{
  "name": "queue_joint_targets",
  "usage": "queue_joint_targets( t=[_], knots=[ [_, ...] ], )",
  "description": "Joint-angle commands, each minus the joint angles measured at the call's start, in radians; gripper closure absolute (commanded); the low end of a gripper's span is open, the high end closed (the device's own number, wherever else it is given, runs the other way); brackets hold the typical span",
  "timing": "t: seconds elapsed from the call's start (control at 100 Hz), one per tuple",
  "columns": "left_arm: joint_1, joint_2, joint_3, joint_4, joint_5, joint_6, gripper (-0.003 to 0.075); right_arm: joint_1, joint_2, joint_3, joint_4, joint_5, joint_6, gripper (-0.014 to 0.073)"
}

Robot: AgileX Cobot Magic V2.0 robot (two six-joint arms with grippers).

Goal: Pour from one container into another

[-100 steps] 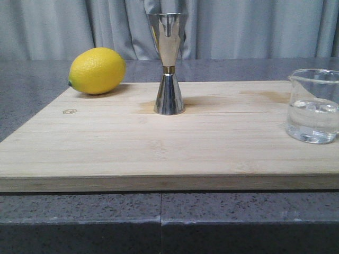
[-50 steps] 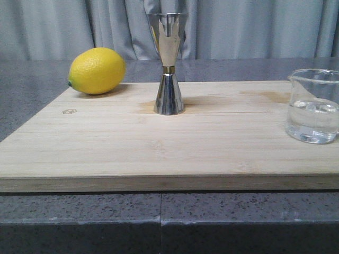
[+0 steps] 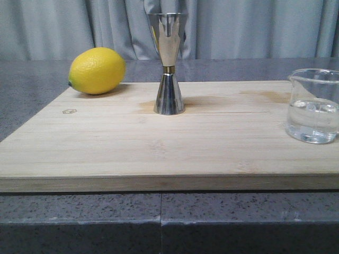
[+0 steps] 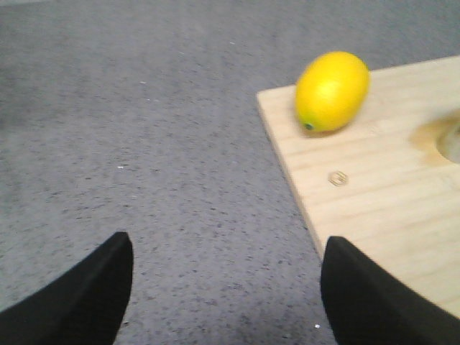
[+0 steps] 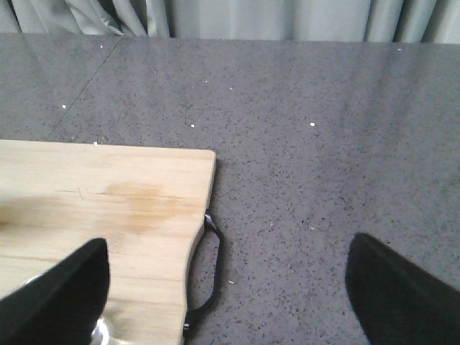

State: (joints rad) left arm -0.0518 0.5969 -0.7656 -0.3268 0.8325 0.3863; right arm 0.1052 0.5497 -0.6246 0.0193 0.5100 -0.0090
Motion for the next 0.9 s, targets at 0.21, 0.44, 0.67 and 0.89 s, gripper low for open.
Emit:
queue_joint_targets(
  t=[0.21,0.44,0.67,0.89],
  knots=[
    [-0.001,0.193,-0.039,-0.509,-0.031,0.543,0.0216,0.002,0.039,-0.038,-0.012,-0.069,-0.011,-0.0045],
    [-0.001,0.349,-0.039,-0.802,0.059,0.878,0.0216,0.002,0.039,-0.038,-0.012,-0.071,-0.011,-0.0045],
    [-0.001,0.494,-0.042,-0.991,0.216,1.111,0.0216,0.002,0.039,-0.038,-0.012,-0.071,-0.011,-0.0045],
    [-0.001,0.61,-0.046,-1.109,0.367,1.262,0.0216,0.002,0.039,-0.038,-0.012,-0.071,-0.011,-0.0045]
  ],
)
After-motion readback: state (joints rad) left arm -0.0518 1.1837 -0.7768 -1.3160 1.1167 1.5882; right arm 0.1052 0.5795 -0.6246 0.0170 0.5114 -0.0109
